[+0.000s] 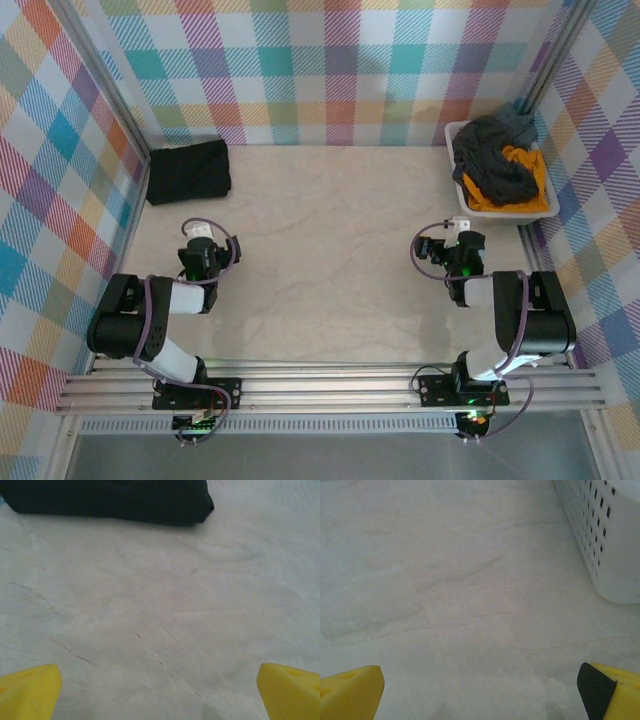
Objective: Fold and stack the t-shirts
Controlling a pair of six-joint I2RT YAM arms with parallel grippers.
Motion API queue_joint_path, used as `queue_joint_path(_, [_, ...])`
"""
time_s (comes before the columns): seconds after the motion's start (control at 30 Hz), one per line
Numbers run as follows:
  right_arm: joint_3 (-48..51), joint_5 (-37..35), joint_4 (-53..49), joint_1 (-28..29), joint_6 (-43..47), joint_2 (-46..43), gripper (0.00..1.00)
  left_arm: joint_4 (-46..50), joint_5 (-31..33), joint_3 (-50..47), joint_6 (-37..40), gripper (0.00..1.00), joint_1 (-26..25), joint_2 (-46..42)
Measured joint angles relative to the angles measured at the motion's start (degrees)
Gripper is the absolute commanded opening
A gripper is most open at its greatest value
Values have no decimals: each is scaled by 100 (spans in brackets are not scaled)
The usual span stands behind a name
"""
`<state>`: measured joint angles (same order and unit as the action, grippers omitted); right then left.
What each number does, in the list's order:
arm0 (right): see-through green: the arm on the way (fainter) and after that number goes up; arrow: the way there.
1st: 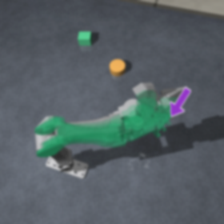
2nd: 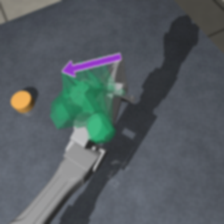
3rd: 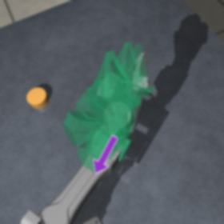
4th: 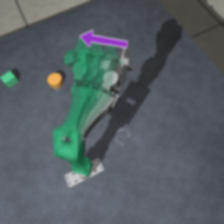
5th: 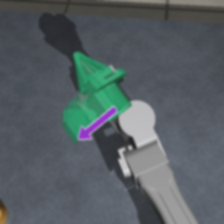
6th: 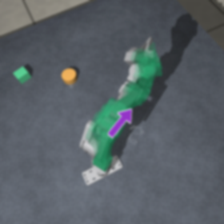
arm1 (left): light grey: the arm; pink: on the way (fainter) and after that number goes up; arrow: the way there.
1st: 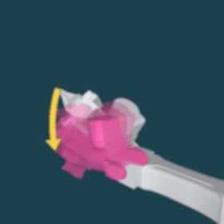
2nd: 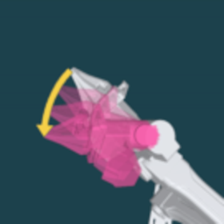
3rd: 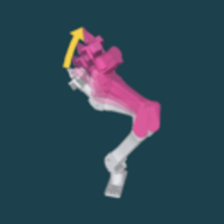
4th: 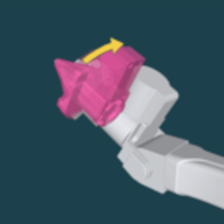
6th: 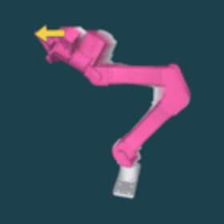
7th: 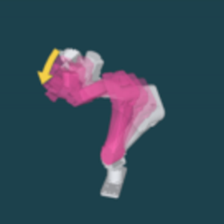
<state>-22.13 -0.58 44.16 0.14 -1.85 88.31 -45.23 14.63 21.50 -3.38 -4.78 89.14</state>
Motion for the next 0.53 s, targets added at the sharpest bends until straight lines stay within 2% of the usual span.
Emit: queue_joint_path(0.53, [-50,2,129,4,2,0,100,-63,0,52,157,100,-7,37])
